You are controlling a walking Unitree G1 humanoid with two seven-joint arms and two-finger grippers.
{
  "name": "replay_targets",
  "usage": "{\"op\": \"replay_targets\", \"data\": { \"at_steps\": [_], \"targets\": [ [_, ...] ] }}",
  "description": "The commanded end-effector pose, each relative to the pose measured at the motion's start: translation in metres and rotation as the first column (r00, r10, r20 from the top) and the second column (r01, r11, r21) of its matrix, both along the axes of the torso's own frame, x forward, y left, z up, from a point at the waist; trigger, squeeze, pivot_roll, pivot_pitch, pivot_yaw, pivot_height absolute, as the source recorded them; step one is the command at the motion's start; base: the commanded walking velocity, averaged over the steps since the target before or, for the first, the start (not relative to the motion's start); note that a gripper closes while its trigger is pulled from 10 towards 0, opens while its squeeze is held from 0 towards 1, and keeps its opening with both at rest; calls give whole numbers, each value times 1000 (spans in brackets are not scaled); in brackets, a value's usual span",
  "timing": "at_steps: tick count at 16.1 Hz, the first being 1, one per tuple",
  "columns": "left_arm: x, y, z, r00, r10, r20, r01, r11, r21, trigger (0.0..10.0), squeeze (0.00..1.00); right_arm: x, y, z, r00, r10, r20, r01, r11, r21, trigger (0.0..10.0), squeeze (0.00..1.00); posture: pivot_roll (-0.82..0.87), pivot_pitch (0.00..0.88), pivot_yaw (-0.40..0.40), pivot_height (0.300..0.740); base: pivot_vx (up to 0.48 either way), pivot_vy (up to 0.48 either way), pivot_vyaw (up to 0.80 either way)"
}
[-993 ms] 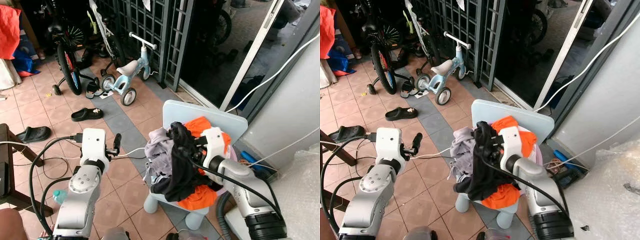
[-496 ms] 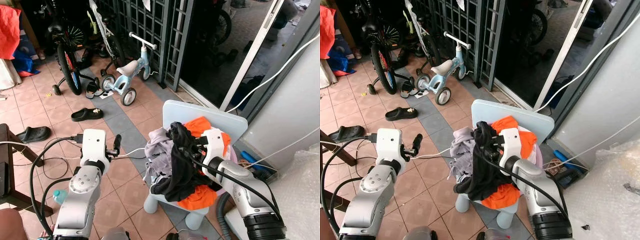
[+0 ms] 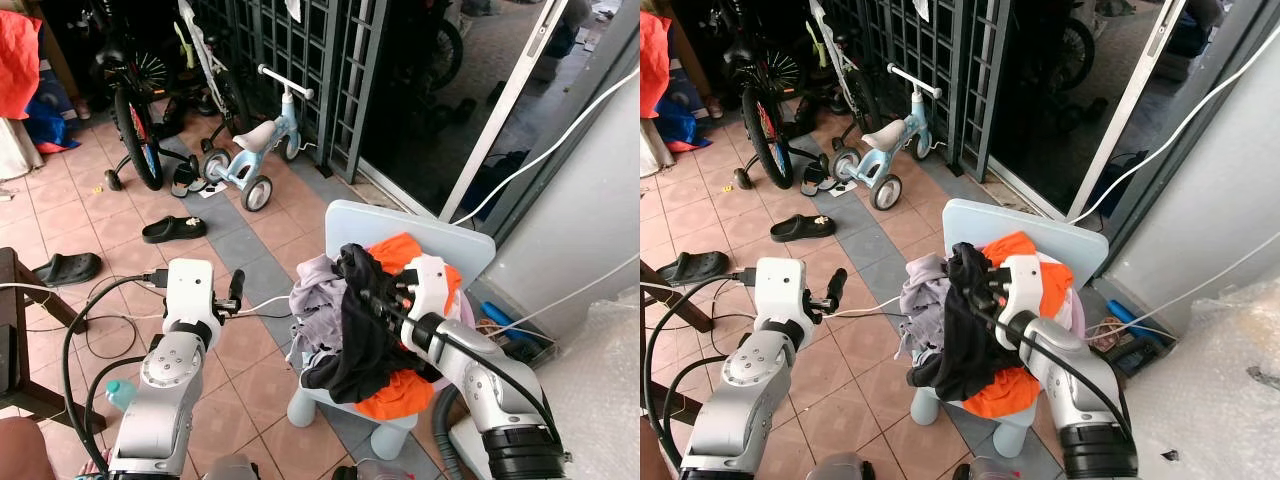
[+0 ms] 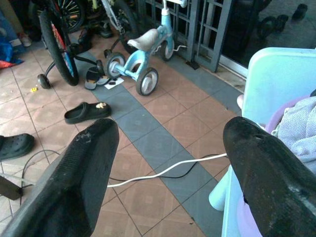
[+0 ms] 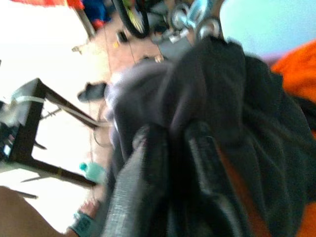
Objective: Clothes washing
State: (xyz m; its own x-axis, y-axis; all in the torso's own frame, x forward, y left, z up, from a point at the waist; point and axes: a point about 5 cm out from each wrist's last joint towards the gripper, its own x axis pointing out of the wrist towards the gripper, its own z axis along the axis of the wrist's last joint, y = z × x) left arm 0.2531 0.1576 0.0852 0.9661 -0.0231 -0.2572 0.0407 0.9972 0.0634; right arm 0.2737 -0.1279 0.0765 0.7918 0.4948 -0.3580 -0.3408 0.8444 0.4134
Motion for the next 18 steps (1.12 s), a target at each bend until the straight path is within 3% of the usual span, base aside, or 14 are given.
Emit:
{"op": "replay_targets", "data": {
  "at_steps": [1,5,7,9,11,15,16,18],
  "targets": [
    [2,0,1,1000,-5,4,5,1000,3,10000,0,8,1,22,996,-31,82,26,998,62,0,0,-6,0,-35,740,0,0,0],
    [2,0,1,1000,-6,6,6,1000,4,10000,0,17,2,42,985,-70,158,52,992,115,0,0,-9,0,-29,740,0,0,0],
    [5,-1,4,1000,-9,24,9,1000,2,10000,0,32,-13,65,945,-200,259,167,976,142,0,0,-9,0,-18,740,0,0,0],
    [8,0,4,1000,-8,28,8,1000,7,10000,0,39,-23,87,897,-227,380,200,974,111,0,0,-8,0,-15,740,0,0,0],
    [13,0,7,999,-7,42,7,1000,10,10000,0,55,-32,131,799,-270,537,251,962,110,0,0,-15,0,-4,740,0,0,0],
    [21,0,12,997,15,73,-17,1000,25,10000,0,63,-42,172,684,-286,672,297,949,102,0,0,-14,0,-3,740,0,0,0],
    [20,0,11,997,16,72,-17,1000,24,10000,0,60,-40,168,687,-278,672,293,952,95,0,0,-13,0,-5,740,0,0,0],
    [17,-1,9,998,12,65,-14,1000,20,10000,0,49,-33,139,749,-247,615,268,962,59,0,0,-11,0,-7,740,0,0,0]
  ]
}}
